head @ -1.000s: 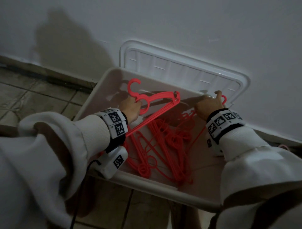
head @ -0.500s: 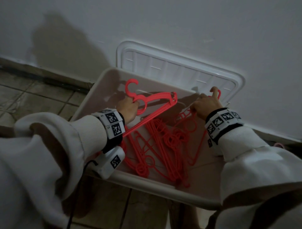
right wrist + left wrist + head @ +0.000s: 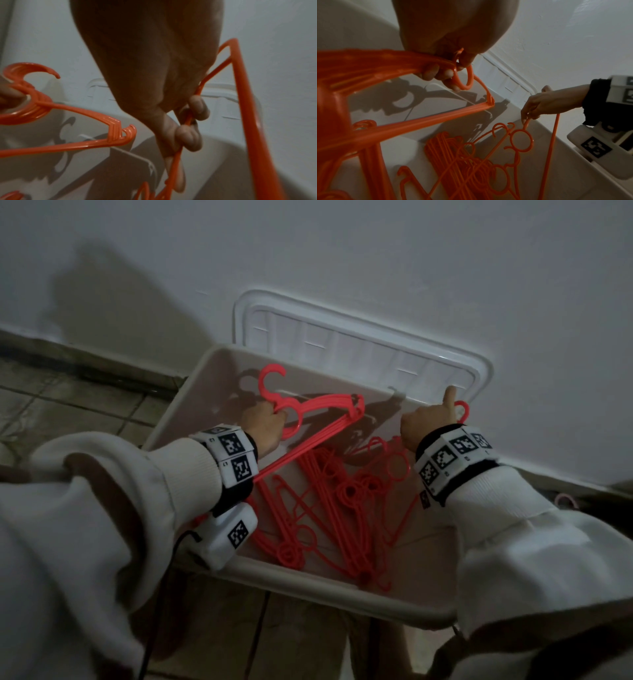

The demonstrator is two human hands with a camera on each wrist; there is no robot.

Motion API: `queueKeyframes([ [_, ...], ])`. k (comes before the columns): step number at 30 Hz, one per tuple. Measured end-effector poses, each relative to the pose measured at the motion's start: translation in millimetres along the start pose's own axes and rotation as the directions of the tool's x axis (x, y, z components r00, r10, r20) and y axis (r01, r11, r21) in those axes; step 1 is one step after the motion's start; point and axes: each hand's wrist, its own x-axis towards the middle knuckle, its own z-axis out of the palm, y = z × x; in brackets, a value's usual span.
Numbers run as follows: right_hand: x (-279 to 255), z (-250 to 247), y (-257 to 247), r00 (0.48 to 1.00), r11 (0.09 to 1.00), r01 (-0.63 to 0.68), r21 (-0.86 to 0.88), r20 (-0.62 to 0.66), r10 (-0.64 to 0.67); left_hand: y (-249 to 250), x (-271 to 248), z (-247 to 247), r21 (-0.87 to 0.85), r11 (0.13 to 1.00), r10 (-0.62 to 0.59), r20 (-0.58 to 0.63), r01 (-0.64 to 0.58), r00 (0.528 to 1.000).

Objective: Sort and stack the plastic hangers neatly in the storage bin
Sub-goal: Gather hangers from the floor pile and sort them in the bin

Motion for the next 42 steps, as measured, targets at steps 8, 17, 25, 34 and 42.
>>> queueKeyframes([
  [8, -16, 18, -9, 0.998, 0.998, 0.060, -0.016, -0.029, -0.060, 12, -18, 2, 0.010, 0.999, 0.031, 0.024, -0.031, 0.999],
  [17, -15, 6, -3, 0.999, 0.993, 0.008, -0.114, 0.045, -0.003, 7, -17, -2, -0.019, 1.000, 0.016, 0.015, -0.016, 1.000],
  [25, -26, 0, 19, 0.995, 0.995, -0.096, 0.014, -0.029, 0.097, 12, -17, -2, 0.030, 0.999, 0.028, 0.021, -0.029, 0.999],
  [34, -55, 10, 53, 0.968, 0.940, -0.211, 0.268, -0.077, 0.239, 29, -23, 5, 0.053, 0.998, 0.039, 0.052, -0.042, 0.998],
  [42, -66, 19, 35, 0.968, 0.923, -0.181, 0.340, -0.104, 0.228, 31, -29, 12, 0.016, 0.997, 0.071, 0.068, -0.072, 0.995],
])
